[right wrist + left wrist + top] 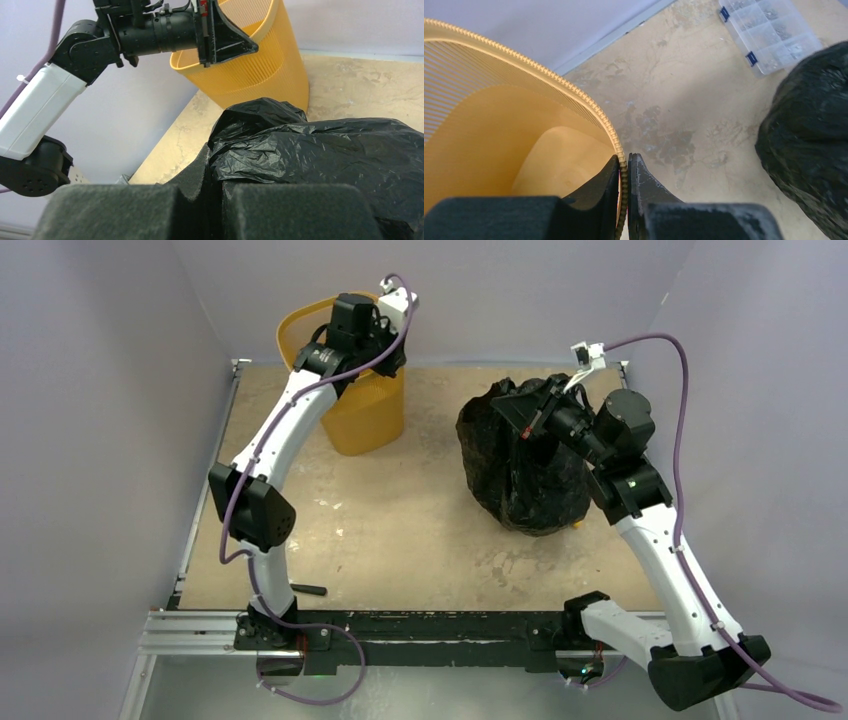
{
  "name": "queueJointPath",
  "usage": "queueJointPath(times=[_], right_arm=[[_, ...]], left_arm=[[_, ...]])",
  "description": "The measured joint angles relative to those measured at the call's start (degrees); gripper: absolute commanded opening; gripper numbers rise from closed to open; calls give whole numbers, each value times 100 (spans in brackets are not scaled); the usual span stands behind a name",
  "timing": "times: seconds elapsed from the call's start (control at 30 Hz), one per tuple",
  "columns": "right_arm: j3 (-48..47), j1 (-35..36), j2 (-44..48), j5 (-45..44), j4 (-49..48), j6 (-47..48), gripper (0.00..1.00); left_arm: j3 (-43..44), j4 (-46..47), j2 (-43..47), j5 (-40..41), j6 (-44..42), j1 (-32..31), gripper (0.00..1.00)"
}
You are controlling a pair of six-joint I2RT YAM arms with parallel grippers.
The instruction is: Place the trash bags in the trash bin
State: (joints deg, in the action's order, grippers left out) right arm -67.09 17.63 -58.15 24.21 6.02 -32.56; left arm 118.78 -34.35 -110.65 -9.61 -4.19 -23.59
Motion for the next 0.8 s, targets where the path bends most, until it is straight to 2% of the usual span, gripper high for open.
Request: queueJointPath(times=[0.53,0.8], right_arm=[[94,0,101,-236,-221,-160,6],[94,0,400,-531,-516,-289,6]], left_arm=[[-817,-758,868,-1342,-162,-46,0],[-1207,-1075,1357,-1582,-337,-662,0]])
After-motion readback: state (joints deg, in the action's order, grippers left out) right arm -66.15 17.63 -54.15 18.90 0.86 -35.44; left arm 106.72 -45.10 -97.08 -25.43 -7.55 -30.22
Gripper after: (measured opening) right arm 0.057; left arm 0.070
